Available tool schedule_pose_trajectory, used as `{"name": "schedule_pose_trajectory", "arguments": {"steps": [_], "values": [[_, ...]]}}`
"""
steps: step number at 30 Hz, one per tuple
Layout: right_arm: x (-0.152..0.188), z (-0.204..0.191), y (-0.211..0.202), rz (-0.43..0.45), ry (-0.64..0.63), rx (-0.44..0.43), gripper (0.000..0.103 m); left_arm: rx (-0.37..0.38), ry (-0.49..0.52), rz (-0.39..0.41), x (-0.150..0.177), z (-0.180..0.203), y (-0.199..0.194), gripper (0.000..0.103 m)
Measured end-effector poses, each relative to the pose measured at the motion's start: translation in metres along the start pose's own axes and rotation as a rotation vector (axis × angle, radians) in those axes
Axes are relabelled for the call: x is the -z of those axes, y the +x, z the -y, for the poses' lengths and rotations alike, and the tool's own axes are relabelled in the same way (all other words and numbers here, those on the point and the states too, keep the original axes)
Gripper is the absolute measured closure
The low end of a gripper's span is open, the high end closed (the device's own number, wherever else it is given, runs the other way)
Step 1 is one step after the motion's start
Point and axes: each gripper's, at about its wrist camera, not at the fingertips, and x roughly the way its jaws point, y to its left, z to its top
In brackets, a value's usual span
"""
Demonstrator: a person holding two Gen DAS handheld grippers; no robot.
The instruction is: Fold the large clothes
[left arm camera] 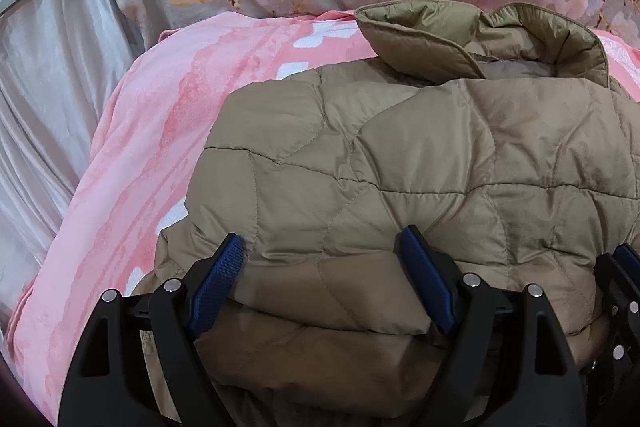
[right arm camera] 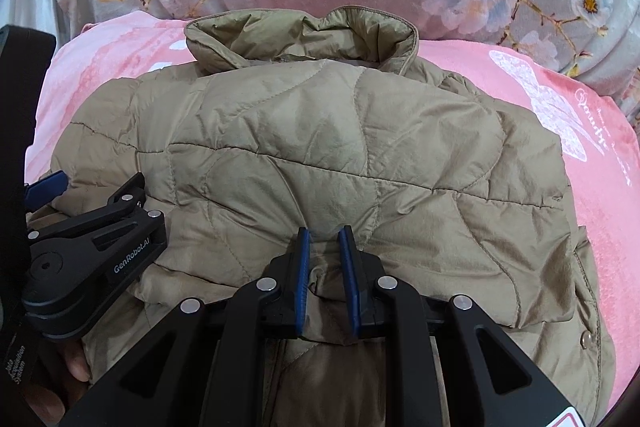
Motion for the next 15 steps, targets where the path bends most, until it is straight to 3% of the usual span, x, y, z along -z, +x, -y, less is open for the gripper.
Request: {"name": "schedule_pose_trajectory", "arguments": {"steps": [8, 15], "values": [[0.003, -0.005, -0.004, -0.034, -0.039, 0.01, 0.085, -0.012, 0.054, -0.007, 0.005, 0.004, -0.006, 0.025], [0.006, -0.002, -0.015, -0.059, -0.052, -0.023, 0.085, 0.04, 0.044, -0.009, 0.01, -0.005, -0.012, 0.024]]}}
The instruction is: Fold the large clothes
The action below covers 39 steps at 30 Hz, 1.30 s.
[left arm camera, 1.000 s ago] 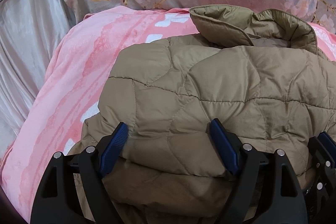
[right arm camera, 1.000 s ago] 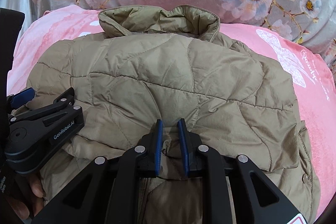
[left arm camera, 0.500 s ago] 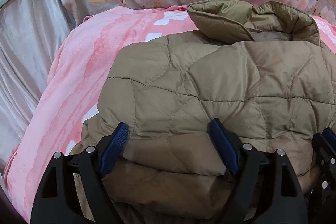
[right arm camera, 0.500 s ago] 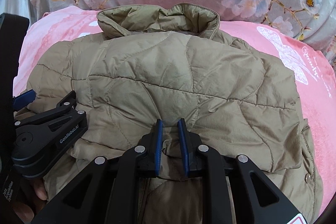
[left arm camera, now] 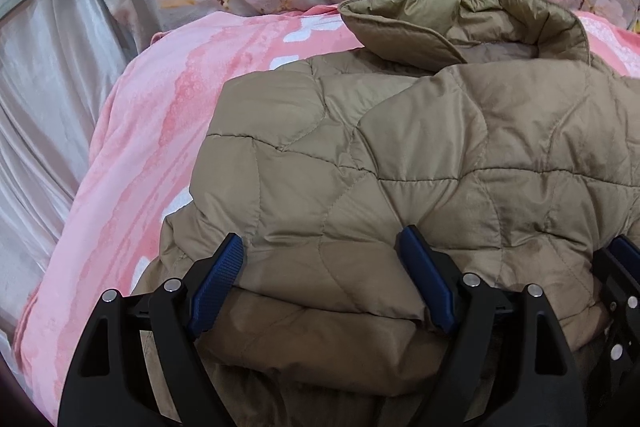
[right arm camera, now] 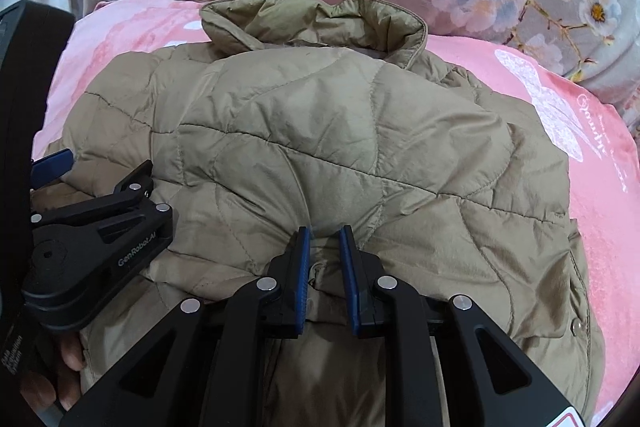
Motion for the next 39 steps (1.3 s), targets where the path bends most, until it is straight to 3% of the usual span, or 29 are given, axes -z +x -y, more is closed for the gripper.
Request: {"name": "schedule_pose_trajectory", "arguments": {"steps": [2, 4, 5, 8, 11, 16, 19, 20, 21, 22, 23, 26, 30, 39], "values": [[-0.005, 0.015, -0.015, -0.022, 0.046, -0.091, 0.084, 0.032, -0.006, -0.009, -0.003, -0.01, -0.007, 0.025], [-0.014, 0.03, -0.035, 0.022, 0.079, -0.15, 0.081, 0.086, -0.022, 0.011, -0.01, -0.022, -0.021, 0.025], [-0.024, 0.042, -0.046, 0.061, 0.108, -0.15, 0.074, 0.128, -0.052, 0.044, -0.021, -0.033, -0.031, 0.024], [-0.059, 0.075, -0.045, 0.082, 0.254, -0.219, 0.069, 0.218, -0.15, 0.085, -0.057, -0.052, -0.042, 0.016], [-0.089, 0.095, -0.016, 0.044, 0.386, -0.28, 0.069, 0.382, -0.246, 0.012, -0.105, -0.052, -0.018, 0.014], [-0.11, 0.106, 0.037, -0.024, 0.502, -0.324, 0.069, 0.449, -0.349, -0.133, -0.141, -0.034, 0.048, 0.019], [-0.117, 0.104, 0.061, -0.054, 0.525, -0.343, 0.078, 0.525, -0.419, -0.208, -0.143, -0.03, 0.078, 0.041], [-0.12, 0.104, 0.064, -0.054, 0.522, -0.346, 0.094, 0.539, -0.423, -0.229, -0.142, -0.027, 0.086, 0.06], [-0.122, 0.103, 0.065, -0.04, 0.509, -0.342, 0.098, 0.55, -0.419, -0.25, -0.14, -0.025, 0.09, 0.083], [-0.125, 0.103, 0.06, -0.009, 0.488, -0.339, 0.098, 0.571, -0.418, -0.268, -0.137, -0.025, 0.092, 0.092], [-0.128, 0.103, 0.055, 0.021, 0.465, -0.34, 0.098, 0.587, -0.419, -0.276, -0.133, -0.026, 0.091, 0.094], [-0.134, 0.097, 0.038, 0.085, 0.336, -0.268, 0.098, 0.588, -0.366, -0.215, -0.118, -0.033, 0.075, 0.097], [-0.13, 0.088, 0.062, 0.019, 0.255, -0.164, 0.099, 0.554, -0.324, -0.206, -0.1, -0.028, 0.082, 0.097], [-0.114, 0.086, 0.088, -0.023, 0.233, -0.125, 0.099, 0.436, -0.196, -0.081, -0.086, -0.003, 0.081, 0.096]]}}
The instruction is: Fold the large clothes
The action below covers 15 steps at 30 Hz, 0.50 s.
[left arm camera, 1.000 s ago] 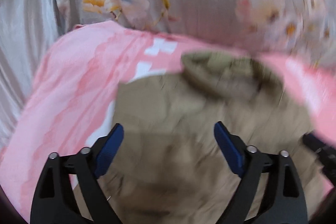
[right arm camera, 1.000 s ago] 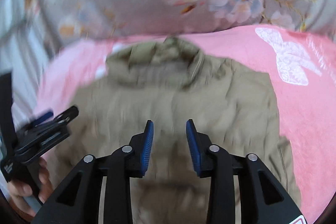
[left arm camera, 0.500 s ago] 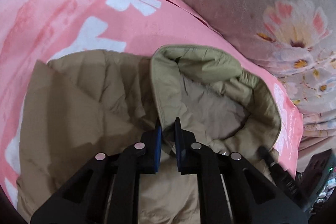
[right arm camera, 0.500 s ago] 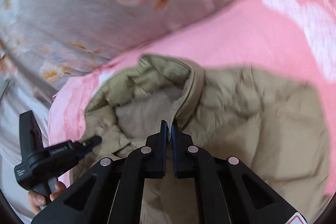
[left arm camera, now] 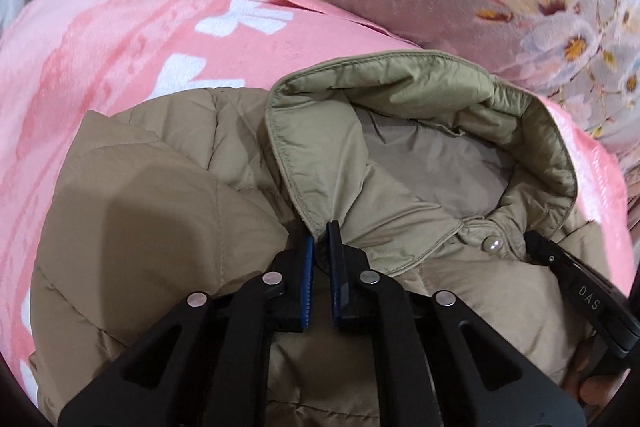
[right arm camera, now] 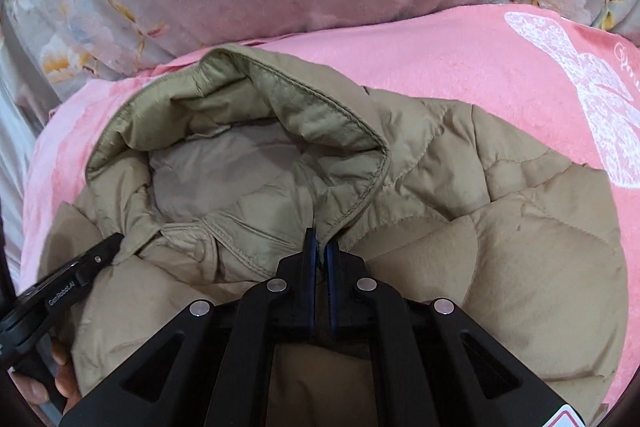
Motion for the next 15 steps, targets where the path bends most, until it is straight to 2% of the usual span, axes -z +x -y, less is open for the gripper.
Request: {"name": "schedule_pose_trajectory", "arguments": {"steps": [4, 10, 13, 15], "values": [[0.003, -0.005, 0.003, 0.008, -0.03, 0.036, 0.099, -0.039, 0.036, 0.018, 0.001, 0.005, 0.004, 0.096], [0.002, -0.007, 0.005, 0.013, -0.036, 0.044, 0.099, -0.08, 0.075, 0.028, 0.002, 0.014, 0.009, 0.096], [0.001, -0.007, 0.005, 0.009, -0.031, 0.035, 0.098, -0.076, 0.073, 0.031, 0.002, 0.013, 0.009, 0.096], [0.0, 0.0, -0.001, -0.027, -0.014, -0.002, 0.098, -0.044, 0.064, 0.029, 0.002, 0.007, 0.003, 0.093]]}}
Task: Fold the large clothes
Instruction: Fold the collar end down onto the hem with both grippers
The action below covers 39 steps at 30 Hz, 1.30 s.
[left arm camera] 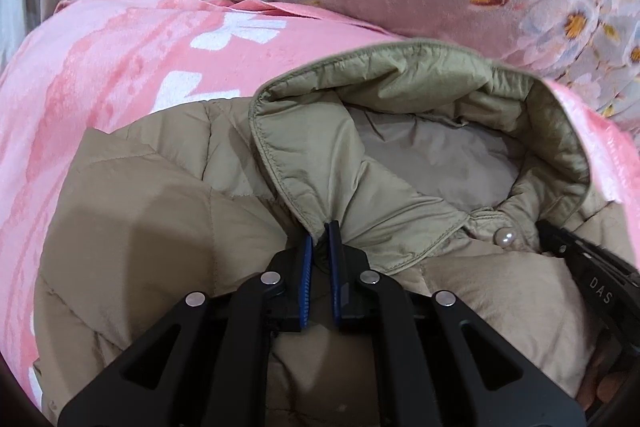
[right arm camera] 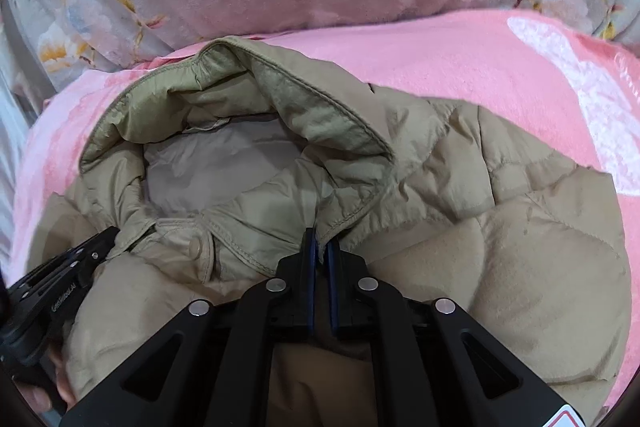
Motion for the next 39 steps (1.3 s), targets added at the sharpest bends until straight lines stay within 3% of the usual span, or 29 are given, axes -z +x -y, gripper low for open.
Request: {"name": "schedule_pose_trajectory", "arguments": {"steps": [3, 4, 7, 9, 12, 14, 16, 18, 20, 23, 26, 29, 39], "values": [[0.002, 0.018, -0.035, -0.05, 0.028, -0.038, 0.093, -0.014, 0.05, 0.004, -0.007, -0.01, -0.029, 0.09], [0.001, 0.022, -0.047, -0.041, 0.034, -0.035, 0.086, -0.034, 0.062, 0.014, -0.012, -0.015, -0.041, 0.09], [-0.023, 0.03, -0.082, 0.045, 0.063, -0.057, 0.082, -0.005, -0.025, 0.056, -0.052, -0.041, -0.074, 0.076], [-0.057, 0.032, -0.082, 0.061, 0.154, -0.143, 0.077, 0.023, -0.118, 0.07, -0.084, -0.05, -0.077, 0.057], [-0.099, 0.033, -0.063, 0.098, 0.303, -0.232, 0.076, 0.074, -0.262, 0.054, -0.124, -0.059, -0.057, 0.057], [-0.116, 0.034, -0.041, 0.107, 0.396, -0.265, 0.077, 0.129, -0.336, -0.019, -0.141, -0.059, -0.028, 0.057], [-0.126, 0.029, -0.013, 0.083, 0.456, -0.255, 0.078, 0.183, -0.414, -0.1, -0.145, -0.057, 0.003, 0.058], [-0.126, 0.019, 0.007, 0.019, 0.434, -0.214, 0.082, 0.225, -0.438, -0.17, -0.138, -0.047, 0.024, 0.064], [-0.117, 0.003, 0.017, -0.059, 0.324, -0.214, 0.085, 0.251, -0.352, -0.21, -0.129, -0.031, 0.028, 0.065], [-0.101, -0.01, 0.009, -0.088, 0.15, -0.144, 0.086, 0.152, -0.145, -0.238, -0.111, -0.011, 0.023, 0.066], [-0.079, -0.009, 0.006, -0.112, 0.061, -0.08, 0.094, 0.092, -0.055, -0.251, -0.091, -0.009, 0.022, 0.069], [-0.068, -0.006, 0.012, -0.106, 0.023, -0.044, 0.101, 0.072, -0.028, -0.233, -0.075, -0.009, 0.025, 0.07], [-0.042, -0.026, 0.03, 0.011, -0.123, 0.079, 0.102, -0.006, 0.037, -0.049, -0.043, 0.001, 0.022, 0.07]]}}
